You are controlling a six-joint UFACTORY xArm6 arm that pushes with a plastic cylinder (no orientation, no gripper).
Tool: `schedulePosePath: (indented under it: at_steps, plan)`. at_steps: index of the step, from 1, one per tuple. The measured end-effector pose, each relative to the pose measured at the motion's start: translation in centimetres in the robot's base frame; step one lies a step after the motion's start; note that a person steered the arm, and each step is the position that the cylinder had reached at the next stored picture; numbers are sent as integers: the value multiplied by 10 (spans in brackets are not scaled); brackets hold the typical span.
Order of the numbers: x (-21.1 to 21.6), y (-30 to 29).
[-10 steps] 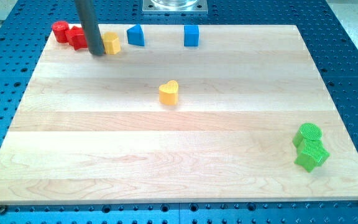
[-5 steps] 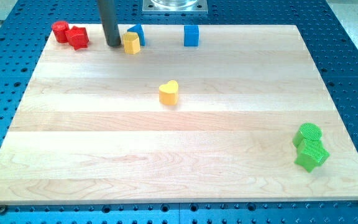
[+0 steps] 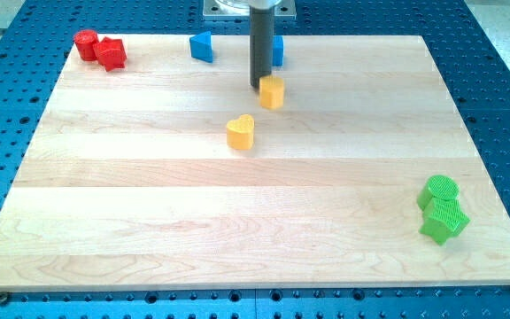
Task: Push the hexagon into heart
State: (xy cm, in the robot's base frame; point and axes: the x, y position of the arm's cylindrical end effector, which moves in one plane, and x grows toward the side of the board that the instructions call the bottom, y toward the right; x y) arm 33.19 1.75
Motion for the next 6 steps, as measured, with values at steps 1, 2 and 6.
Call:
schedulePosePath:
  at_steps: [1,2,6]
  plan:
    - [8,21]
    - [26,54]
    - [85,56]
